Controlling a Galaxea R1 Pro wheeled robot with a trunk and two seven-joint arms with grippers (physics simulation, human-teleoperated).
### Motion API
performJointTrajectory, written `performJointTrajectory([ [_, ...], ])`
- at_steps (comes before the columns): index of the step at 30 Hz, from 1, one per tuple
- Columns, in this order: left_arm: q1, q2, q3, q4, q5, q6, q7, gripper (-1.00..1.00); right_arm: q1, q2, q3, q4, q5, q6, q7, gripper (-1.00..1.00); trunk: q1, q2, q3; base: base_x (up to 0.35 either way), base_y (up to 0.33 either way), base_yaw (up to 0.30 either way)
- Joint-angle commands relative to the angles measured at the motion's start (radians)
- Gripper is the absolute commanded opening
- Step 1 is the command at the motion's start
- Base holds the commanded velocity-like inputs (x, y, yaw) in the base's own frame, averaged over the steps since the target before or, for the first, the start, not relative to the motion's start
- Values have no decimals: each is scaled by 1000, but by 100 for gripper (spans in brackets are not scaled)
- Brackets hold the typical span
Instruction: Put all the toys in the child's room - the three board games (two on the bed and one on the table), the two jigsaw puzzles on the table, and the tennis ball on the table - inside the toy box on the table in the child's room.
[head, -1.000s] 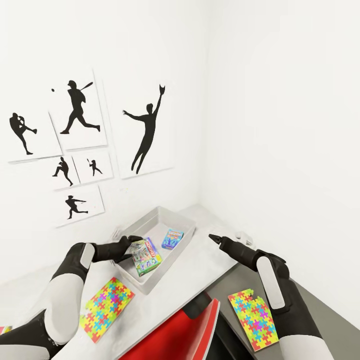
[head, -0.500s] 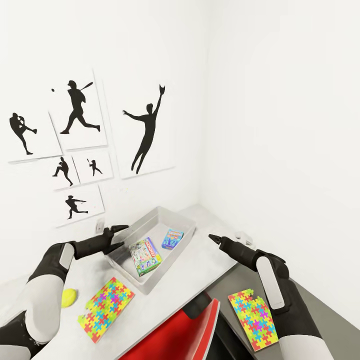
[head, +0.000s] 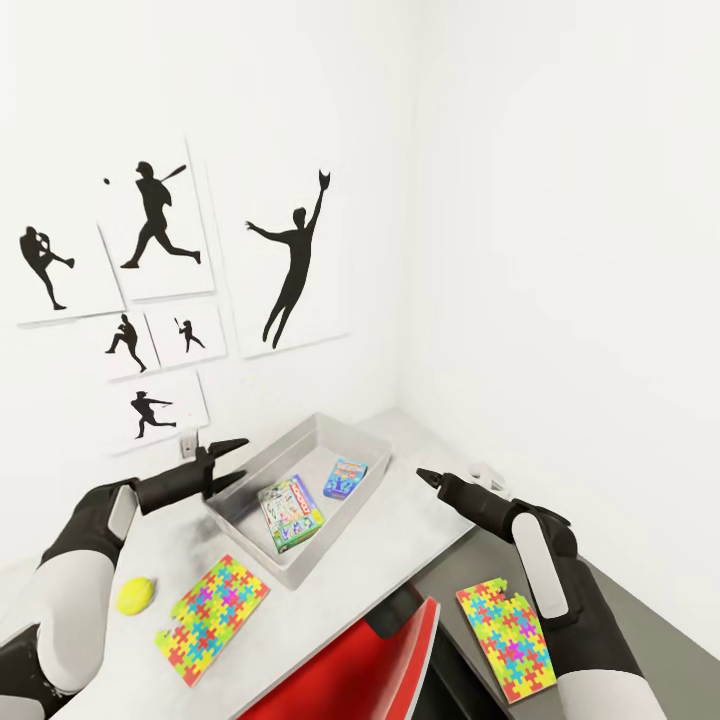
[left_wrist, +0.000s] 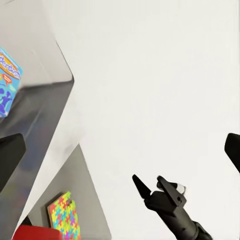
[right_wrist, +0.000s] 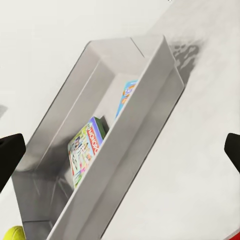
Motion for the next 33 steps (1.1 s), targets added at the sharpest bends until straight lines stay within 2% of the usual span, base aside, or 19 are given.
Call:
performJointTrajectory([
  [1, -1, 4, -9, 0, 0, 8, -12, 100, -1, 1, -3, 0, 5, 6, 7, 100, 1, -2, -2, 0, 0, 0],
  [4, 1, 22, -51, 0, 0, 4, -55, 100, -1, 2, -3, 0, 6, 5, 7, 100, 1, -2, 2, 0, 0, 0],
  [10, 3, 46, -93, 0, -1, -5, -131, 100, -1, 2, -3, 0, 7, -1, 7, 100, 1, -2, 11, 0, 0, 0],
  [16, 4, 55, -103, 0, -2, -10, -160, 100, -1, 1, -2, 0, 6, -22, 7, 100, 1, -2, 20, -1, 0, 0],
  [25, 7, 56, -105, -11, -2, -11, -166, 100, -1, 0, -2, 0, 7, -27, 7, 100, 1, -2, 32, -58, 0, 0],
  [33, 20, 55, -105, -45, -2, -10, -166, 100, -1, 0, -2, 0, 7, -28, 7, 100, 1, -2, 34, -8, -35, 0],
])
